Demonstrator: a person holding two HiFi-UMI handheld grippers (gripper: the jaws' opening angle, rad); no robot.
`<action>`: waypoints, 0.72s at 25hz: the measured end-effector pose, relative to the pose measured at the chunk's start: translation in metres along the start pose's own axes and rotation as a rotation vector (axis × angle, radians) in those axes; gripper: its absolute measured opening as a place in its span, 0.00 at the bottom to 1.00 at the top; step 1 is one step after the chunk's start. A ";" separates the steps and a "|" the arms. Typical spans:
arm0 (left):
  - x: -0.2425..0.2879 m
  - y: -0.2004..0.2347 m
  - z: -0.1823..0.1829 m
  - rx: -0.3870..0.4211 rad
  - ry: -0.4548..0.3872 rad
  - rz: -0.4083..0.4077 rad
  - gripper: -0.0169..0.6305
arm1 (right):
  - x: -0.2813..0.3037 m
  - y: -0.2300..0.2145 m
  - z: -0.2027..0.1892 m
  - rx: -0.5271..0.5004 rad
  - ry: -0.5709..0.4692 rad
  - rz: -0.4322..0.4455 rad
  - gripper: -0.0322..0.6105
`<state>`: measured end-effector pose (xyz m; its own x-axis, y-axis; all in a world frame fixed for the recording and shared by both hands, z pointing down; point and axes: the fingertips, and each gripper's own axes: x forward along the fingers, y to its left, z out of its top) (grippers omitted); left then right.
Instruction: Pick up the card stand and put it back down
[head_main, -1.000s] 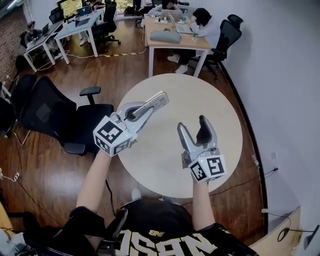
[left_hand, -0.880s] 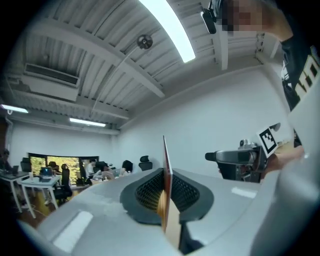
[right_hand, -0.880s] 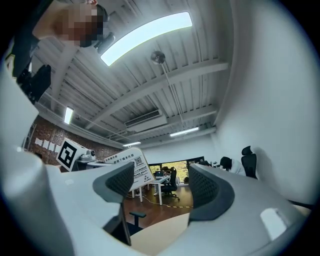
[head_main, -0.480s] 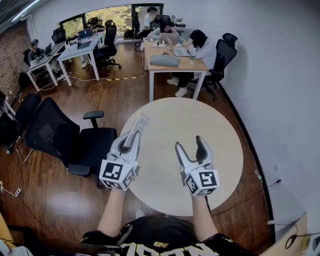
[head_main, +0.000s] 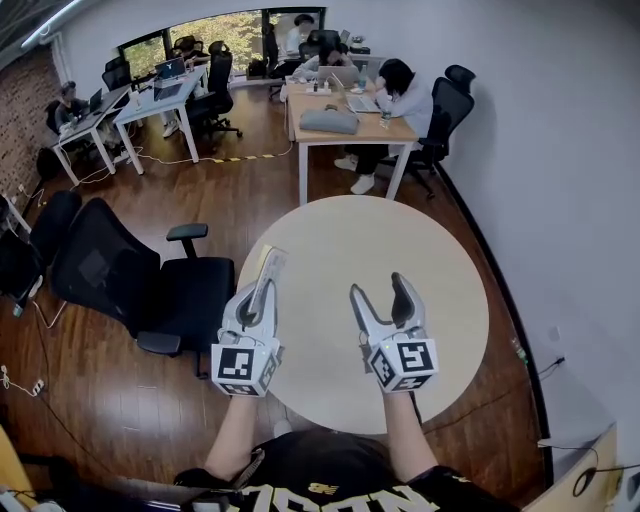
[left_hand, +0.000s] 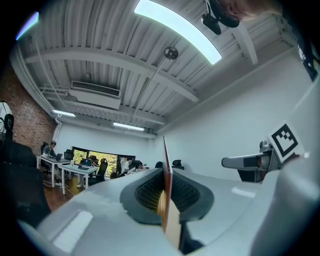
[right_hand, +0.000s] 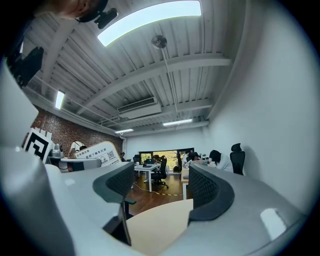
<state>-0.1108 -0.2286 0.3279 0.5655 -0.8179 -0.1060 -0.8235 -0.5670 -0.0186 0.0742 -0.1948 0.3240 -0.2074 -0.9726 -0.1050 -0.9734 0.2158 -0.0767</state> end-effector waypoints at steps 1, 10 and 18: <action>0.001 -0.002 -0.002 0.006 0.010 -0.015 0.05 | 0.001 0.001 0.000 0.001 0.002 0.002 0.59; 0.010 -0.002 -0.026 -0.028 0.075 -0.029 0.05 | 0.008 -0.003 -0.006 0.007 0.014 0.017 0.59; 0.018 -0.009 -0.041 -0.067 0.119 -0.097 0.05 | 0.004 -0.007 -0.023 0.014 0.066 0.016 0.58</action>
<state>-0.0920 -0.2421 0.3669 0.6469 -0.7625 0.0112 -0.7622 -0.6459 0.0434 0.0776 -0.2021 0.3467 -0.2296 -0.9724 -0.0409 -0.9685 0.2325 -0.0892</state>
